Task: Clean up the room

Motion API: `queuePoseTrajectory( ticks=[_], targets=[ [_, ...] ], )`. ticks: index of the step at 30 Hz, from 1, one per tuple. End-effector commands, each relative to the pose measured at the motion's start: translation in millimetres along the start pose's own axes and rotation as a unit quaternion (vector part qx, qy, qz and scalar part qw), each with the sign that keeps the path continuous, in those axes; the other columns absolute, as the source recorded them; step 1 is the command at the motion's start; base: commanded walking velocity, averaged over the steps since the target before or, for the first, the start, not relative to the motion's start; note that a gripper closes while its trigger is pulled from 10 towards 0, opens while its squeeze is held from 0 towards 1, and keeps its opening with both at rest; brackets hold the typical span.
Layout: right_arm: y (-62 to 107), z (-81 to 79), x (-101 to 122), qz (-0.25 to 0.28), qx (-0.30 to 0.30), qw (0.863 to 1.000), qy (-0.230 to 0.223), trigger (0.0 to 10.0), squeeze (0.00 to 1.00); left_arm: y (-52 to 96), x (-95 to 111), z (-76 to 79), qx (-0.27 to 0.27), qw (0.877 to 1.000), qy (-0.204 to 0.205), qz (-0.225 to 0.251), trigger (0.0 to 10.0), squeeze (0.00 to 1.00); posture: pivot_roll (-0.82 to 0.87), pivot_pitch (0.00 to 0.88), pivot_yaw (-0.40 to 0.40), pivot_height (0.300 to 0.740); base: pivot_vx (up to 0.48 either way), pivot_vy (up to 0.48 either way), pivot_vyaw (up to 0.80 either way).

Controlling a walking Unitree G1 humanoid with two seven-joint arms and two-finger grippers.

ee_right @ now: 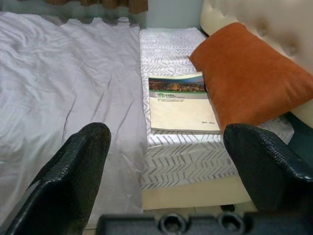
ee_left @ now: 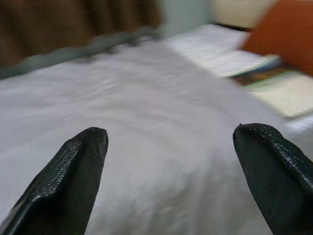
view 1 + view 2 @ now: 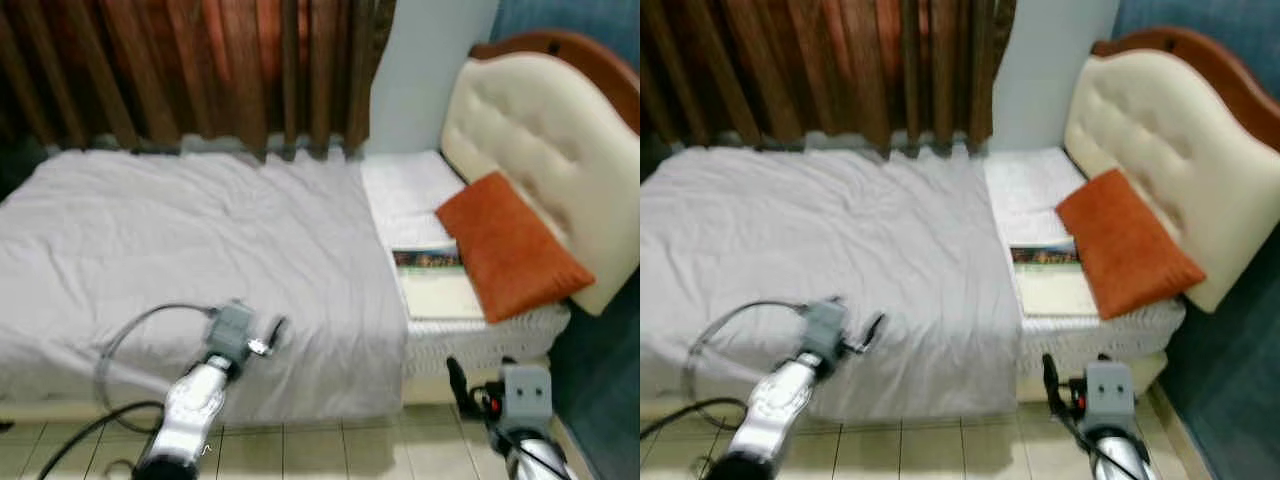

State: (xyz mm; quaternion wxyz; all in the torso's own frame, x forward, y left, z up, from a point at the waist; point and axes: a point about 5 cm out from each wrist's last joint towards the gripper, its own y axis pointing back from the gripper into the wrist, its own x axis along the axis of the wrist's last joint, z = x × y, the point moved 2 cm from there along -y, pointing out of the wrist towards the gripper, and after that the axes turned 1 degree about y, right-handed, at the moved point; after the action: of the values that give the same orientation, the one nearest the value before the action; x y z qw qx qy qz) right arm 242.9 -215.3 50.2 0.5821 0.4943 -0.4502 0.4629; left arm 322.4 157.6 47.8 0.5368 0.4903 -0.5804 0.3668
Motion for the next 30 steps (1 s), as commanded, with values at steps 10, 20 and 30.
queuePoseTrajectory(
  ticks=[10,20,30],
  targets=[
    [-8.4,-0.3,-8.0,-0.009,0.004,1.000,0.006,10.0,0.00,37.6,-15.0,8.3,0.057,0.996,0.074,-0.004,10.0,0.00,-0.01,0.000,-0.070,0.740,0.000,0.000,-0.72],
    [-9.9,-2.5,-13.6,-0.015,0.016,1.000,0.006,10.0,0.00,35.9,-8.2,17.7,0.017,0.999,0.039,-0.011,10.0,0.00,-0.03,0.000,-0.068,0.740,0.000,0.000,-0.80],
    [-7.7,8.8,-13.1,-0.004,-0.009,1.000,-0.021,10.0,0.00,20.3,-0.5,28.6,-0.012,1.000,-0.026,-0.010,10.0,0.00,-0.06,0.000,-0.053,0.740,0.000,0.000,-0.80]
  ],
)
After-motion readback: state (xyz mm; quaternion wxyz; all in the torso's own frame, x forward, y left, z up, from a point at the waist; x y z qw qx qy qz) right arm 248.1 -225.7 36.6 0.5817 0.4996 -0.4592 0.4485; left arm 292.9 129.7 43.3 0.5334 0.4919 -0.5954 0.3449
